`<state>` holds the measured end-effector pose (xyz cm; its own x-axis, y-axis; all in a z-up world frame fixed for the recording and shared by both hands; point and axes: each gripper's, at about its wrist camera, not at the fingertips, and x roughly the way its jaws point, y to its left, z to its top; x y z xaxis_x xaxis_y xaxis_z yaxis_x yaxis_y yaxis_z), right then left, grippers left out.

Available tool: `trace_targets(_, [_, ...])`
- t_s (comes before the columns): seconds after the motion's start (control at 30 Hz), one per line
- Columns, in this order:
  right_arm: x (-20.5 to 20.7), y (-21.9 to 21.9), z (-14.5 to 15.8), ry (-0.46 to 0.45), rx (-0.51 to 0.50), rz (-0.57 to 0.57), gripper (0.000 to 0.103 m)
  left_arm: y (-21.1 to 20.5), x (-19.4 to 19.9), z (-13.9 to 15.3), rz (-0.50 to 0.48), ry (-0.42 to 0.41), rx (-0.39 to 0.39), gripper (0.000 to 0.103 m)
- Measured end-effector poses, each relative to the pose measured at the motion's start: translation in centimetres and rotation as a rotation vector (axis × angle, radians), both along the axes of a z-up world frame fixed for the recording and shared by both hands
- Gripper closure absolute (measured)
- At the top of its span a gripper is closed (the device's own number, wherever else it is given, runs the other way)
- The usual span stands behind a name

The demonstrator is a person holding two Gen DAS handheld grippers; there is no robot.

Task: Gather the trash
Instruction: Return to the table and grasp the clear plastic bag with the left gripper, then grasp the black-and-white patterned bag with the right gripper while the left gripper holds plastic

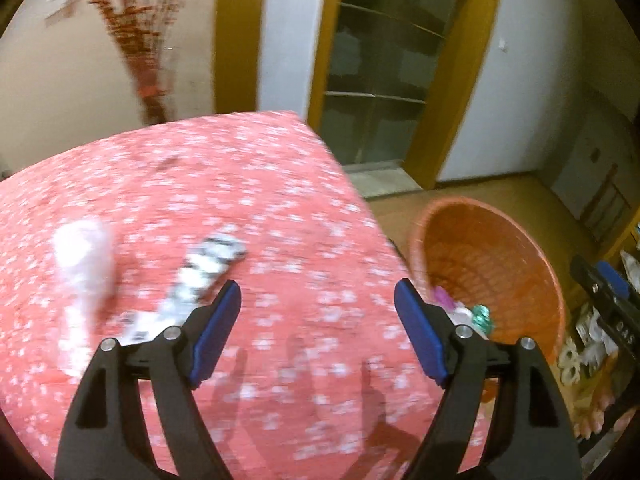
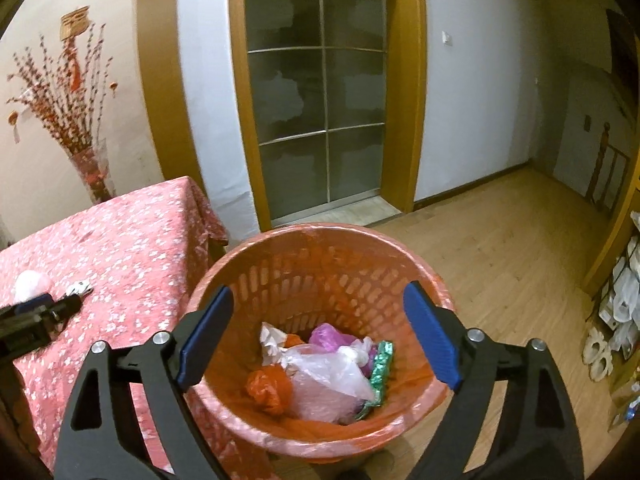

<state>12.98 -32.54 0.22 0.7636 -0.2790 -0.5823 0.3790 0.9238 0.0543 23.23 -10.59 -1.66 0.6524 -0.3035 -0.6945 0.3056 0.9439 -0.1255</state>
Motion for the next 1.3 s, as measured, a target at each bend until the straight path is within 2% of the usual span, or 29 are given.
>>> trace_targets(0.17, [0.8,2.5,-0.1,0.007,0.0,0.057,0.013,5.8,0.5,1.1,0.135,-0.071,0.034,0.019])
trace_targets(0.3, [1.5,4.7,-0.2,0.01,0.006,0.115,0.011,10.0,1.8,0.9,0.26,-0.083,0.072,0.019])
trace_targets(0.37, [1.8,5.9,-0.2,0.014,0.006,0.14,0.011,12.0,2.8,0.4,0.312,-0.064,0.077,0.019])
trace_targets(0.47, [2.3,7.7,-0.4,0.023,-0.002,0.177,0.01,14.4,4.2,-0.6,0.351,-0.012,0.039,0.019])
trace_targets(0.67, [3.0,9.7,-0.7,0.044,-0.006,0.226,0.01,15.6,6.2,-1.9,0.362,0.06,0.001,0.019])
trace_targets(0.73, [3.2,10.4,-0.8,0.052,-0.01,0.241,0.01,15.7,6.9,-2.4,0.355,0.083,-0.012,0.024])
trace_targets(0.8, [3.6,11.1,-0.8,0.059,-0.013,0.256,0.01,15.8,7.7,-3.2,0.347,0.112,-0.027,0.038])
trace_targets(0.83, [3.7,11.5,-0.8,0.062,-0.014,0.262,0.01,15.8,7.9,-3.5,0.345,0.124,-0.035,0.042])
trace_targets(0.9, [4.0,12.3,-0.9,0.066,-0.019,0.278,0.01,16.1,8.1,-3.9,0.339,0.145,-0.053,0.058])
trace_targets(1.0, [4.5,13.6,-0.8,0.068,-0.027,0.307,0.01,16.7,7.8,-3.7,0.328,0.124,-0.052,0.069])
trace_targets(1.23, [6.6,17.3,-1.1,0.074,0.021,0.391,0.01,20.1,5.3,-1.8,0.369,0.039,-0.04,0.07])
trace_targets(1.3, [7.4,18.6,-1.5,0.087,0.038,0.419,0.013,21.4,4.3,-1.2,0.39,0.01,-0.025,0.07])
